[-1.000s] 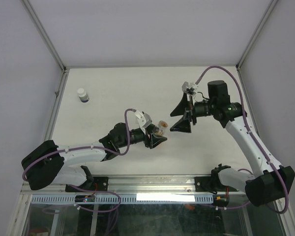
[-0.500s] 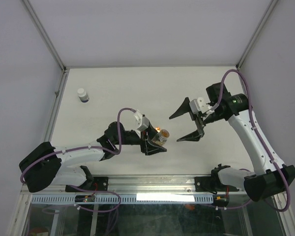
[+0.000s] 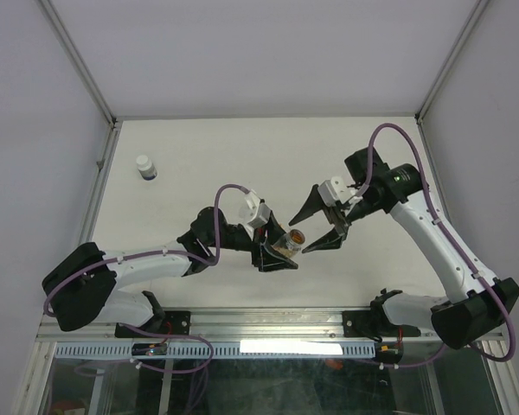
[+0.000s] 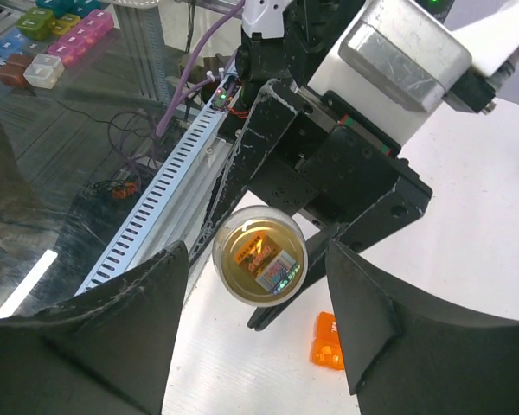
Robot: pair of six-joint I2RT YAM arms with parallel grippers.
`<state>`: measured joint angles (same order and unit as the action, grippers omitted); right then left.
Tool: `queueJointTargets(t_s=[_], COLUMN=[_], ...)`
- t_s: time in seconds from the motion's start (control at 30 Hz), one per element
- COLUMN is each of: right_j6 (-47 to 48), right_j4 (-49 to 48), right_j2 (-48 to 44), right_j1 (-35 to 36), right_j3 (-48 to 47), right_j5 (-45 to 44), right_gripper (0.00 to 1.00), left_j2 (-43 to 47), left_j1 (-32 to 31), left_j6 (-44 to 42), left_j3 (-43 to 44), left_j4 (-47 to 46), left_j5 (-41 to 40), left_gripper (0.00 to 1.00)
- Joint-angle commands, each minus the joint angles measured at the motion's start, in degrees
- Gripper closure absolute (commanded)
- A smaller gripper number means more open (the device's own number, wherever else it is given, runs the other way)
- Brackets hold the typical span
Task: Sort the pills into containers
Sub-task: Screw the lid of the pill bottle onto the pill bottle.
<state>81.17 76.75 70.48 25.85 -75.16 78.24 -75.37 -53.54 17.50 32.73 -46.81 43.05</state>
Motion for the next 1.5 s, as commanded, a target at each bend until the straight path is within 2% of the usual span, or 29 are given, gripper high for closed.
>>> queueJointTargets(t_s=[0.0, 0.2, 0.4, 0.6, 0.77, 1.03, 1.23, 1.3, 1.37, 1.43, 1.47], right_j6=[-3.33, -7.06, -10.02, -16.29, -31.54, -59.68, -72.61, -74.20, -75.04, -74.99, -74.22], right_j4=[-2.96, -5.68, -7.44, -12.01, -23.17, -41.32, -48.80, -50.01, -50.58, -51.00, -51.15], right_j2=[-0.46, -0.69, -1.25, -2.70, -3.95, -4.41, -2.96, -2.40, -2.01, -2.20, -2.38], right_j1=[1.26, 2.14, 2.38, 2.46, 2.54, 2.60, 2.55, 2.54, 2.60, 2.62, 2.51], right_j3=[0.54, 1.65, 2.16, 4.24, 7.19, 13.08, 14.88, 14.99, 14.82, 14.75, 14.77], right_j5=[0.28, -0.83, -1.06, -1.99, -6.05, -16.10, -22.11, -23.27, -24.09, -23.31, -21.84], right_gripper=[0.34, 0.41, 0.54, 0.65, 0.74, 0.80, 0.85, 0.84, 0.78, 0.65, 0.50], left_j2=[-0.57, -0.81, -0.74, 0.56, 2.21, 3.96, 2.69, 2.03, 1.21, 0.62, 0.40], left_j1=[0.32, 0.28, 0.28, 0.28, 0.20, -0.70, -1.15, -1.13, -1.13, -1.14, -1.13], left_j6=[0.85, 0.94, 0.91, 0.80, 0.52, -1.59, -2.68, -2.74, -2.47, -1.88, -1.58], left_j3=[2.77, 3.13, 3.07, 2.14, 0.58, -0.45, 0.06, -0.55, -1.44, -2.47, -2.88], left_j4=[-3.26, -3.27, -3.22, -3.59, -4.34, -2.87, 1.17, 1.52, 1.66, 0.91, 0.55], left_j5=[2.46, 2.72, 2.61, -1.40, -9.99, -25.90, -35.07, -37.31, -39.03, -39.60, -39.51], left_gripper=[1.00, 1.00, 1.00, 1.00, 1.00, 1.00, 1.00, 1.00, 1.00, 1.00, 1.00])
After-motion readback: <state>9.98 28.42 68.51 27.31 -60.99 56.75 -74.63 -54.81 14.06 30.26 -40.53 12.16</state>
